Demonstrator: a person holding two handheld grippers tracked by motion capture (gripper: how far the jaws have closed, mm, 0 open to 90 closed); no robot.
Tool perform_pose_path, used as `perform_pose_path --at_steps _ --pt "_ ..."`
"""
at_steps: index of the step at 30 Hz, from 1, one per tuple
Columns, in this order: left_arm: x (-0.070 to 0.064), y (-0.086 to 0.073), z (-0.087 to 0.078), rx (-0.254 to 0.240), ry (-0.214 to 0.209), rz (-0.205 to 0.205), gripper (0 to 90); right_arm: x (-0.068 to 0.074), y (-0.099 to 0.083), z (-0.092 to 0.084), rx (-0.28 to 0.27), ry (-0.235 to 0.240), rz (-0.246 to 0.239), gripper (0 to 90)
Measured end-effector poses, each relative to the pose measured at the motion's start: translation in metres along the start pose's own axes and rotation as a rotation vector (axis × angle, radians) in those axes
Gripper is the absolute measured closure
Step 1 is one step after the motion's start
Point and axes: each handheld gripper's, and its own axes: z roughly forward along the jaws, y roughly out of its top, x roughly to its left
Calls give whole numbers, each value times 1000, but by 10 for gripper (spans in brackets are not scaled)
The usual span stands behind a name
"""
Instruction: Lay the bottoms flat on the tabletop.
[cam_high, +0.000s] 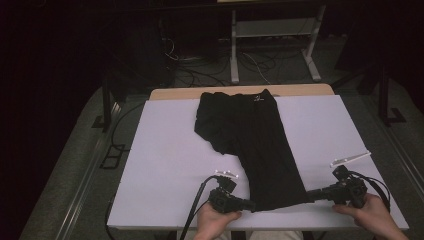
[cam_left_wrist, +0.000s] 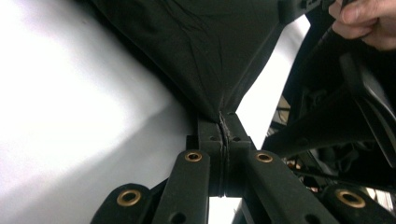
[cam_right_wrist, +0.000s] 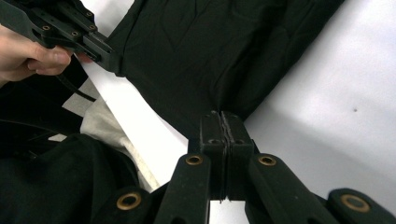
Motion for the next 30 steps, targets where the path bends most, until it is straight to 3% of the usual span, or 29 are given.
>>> perform_pose_path --at_steps 14,30 --pt "0 -9 -3 69 -15 1 882 5 -9 4 58 38 -8 886" --pt "-8 -15 2 100 -20 20 881 7 -21 3 88 44 -2 886"
